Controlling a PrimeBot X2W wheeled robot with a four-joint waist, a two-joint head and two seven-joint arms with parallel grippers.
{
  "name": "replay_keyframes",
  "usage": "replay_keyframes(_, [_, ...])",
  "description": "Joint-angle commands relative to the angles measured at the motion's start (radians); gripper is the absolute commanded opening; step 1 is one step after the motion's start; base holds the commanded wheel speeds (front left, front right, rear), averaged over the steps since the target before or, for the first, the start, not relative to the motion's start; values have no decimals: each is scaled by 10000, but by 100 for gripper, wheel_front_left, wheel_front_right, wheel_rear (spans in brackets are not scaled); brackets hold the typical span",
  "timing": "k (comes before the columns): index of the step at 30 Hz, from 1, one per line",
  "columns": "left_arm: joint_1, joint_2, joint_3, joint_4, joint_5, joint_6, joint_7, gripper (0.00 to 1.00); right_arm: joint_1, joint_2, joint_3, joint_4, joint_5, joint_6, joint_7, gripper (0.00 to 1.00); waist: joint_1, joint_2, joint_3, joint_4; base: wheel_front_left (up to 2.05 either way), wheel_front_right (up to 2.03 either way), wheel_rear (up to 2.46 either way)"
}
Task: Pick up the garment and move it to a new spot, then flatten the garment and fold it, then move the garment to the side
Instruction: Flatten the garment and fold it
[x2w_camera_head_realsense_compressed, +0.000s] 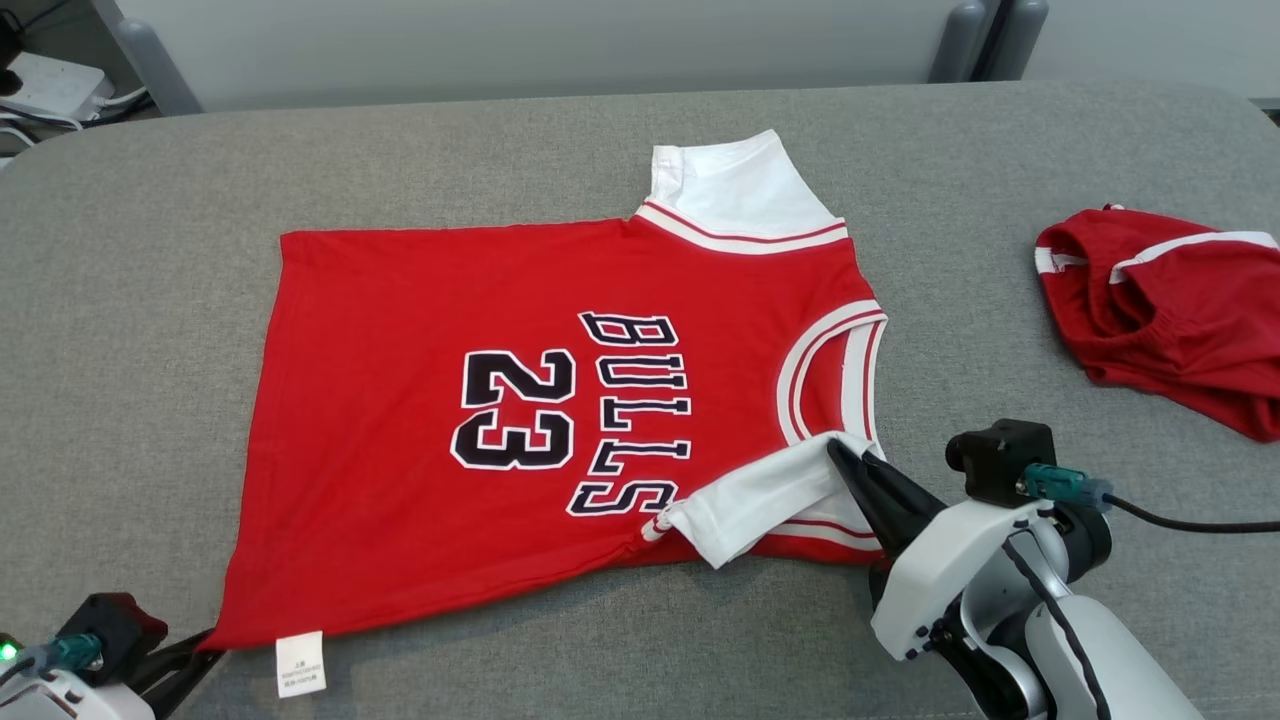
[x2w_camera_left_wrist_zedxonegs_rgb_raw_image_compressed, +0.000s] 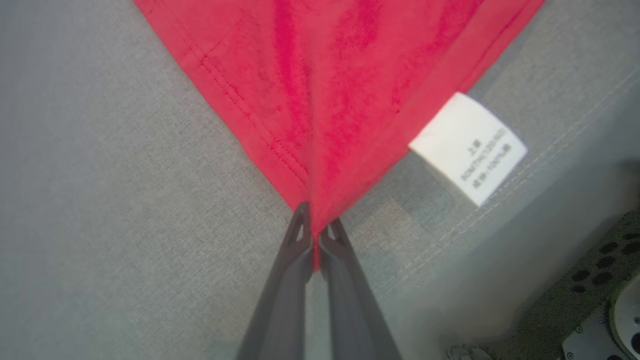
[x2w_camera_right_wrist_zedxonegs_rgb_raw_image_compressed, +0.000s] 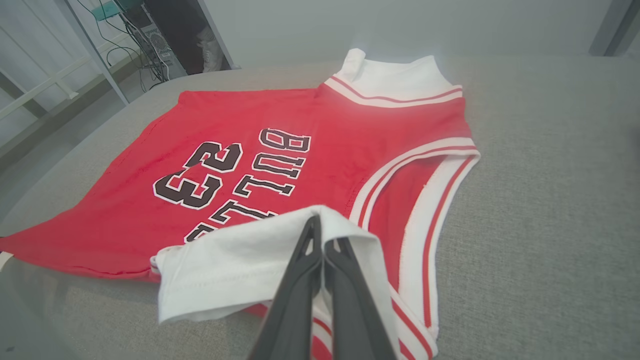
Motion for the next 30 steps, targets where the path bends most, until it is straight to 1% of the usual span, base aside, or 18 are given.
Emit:
replay_keyframes(1, [-790, 706, 152, -170, -316, 4, -32, 0, -412, 103, 94, -199, -137, -2, -170, 0, 0, -1, 93, -15, 0, 0, 0])
replay_keyframes(3, [-1230, 959, -382, -287, -721, 4, 52, 0, -518, 230, 65, -97, -255, -2, -242, 0, 0, -1, 204, -65, 0, 0, 0])
replay_keyframes(4, [-1751, 1241, -996, -429, -1111, 4, 241, 0, -630, 345, -18, 41, -399, -2, -318, 0, 0, -1, 288, -107, 0, 0, 0])
replay_keyframes(6, [-2326, 1434, -1606, -681, -1872, 4, 447, 0, -762, 457, -129, 195, -578, -2, -373, 0, 0, -1, 397, -159, 0, 0, 0])
replay_keyframes(7, [-2678, 1637, -2052, -755, -1825, 4, 654, 0, -841, 511, -171, 259, -667, -2, -425, 0, 0, -1, 464, -206, 0, 0, 0])
replay_keyframes(9, [-3304, 1730, -2702, -907, -2336, 4, 767, 0, -975, 602, -240, 414, -808, -2, -481, 0, 0, -1, 579, -255, 0, 0, 0])
replay_keyframes(11, [-3937, 1840, -3363, -930, -2593, 4, 874, 0, -1108, 666, -296, 560, -937, -2, -585, 0, 0, -1, 691, -315, 0, 0, 0])
replay_keyframes(13, [-4465, 1891, -3742, -879, -2856, 4, 966, 0, -1218, 703, -365, 693, -1065, -2, -717, 0, 0, -1, 785, -373, 0, 0, 0])
replay_keyframes(15, [-4838, 1924, -3952, -836, -3051, 4, 998, 0, -1314, 722, -376, 797, -1120, -2, -835, 0, 0, -1, 874, -442, 0, 0, 0])
replay_keyframes(18, [-5189, 1935, -4078, -746, -3163, 4, 1019, 0, -1426, 728, -270, 892, -911, -2, -1039, 0, 0, -1, 969, -516, 0, 0, 0])
replay_keyframes(23, [-5203, 1883, -4113, -587, -3149, 4, 1000, 0, -1567, 731, -90, 1103, -727, -2, -1286, 0, 0, -1, 1078, -615, 0, 0, 0])
replay_keyframes(30, [-5280, 1789, -4117, -156, -3013, 4, 461, 0, -1783, 732, -83, 1362, -659, -2, -1573, 0, 0, -1, 1182, -687, 0, 0, 0])
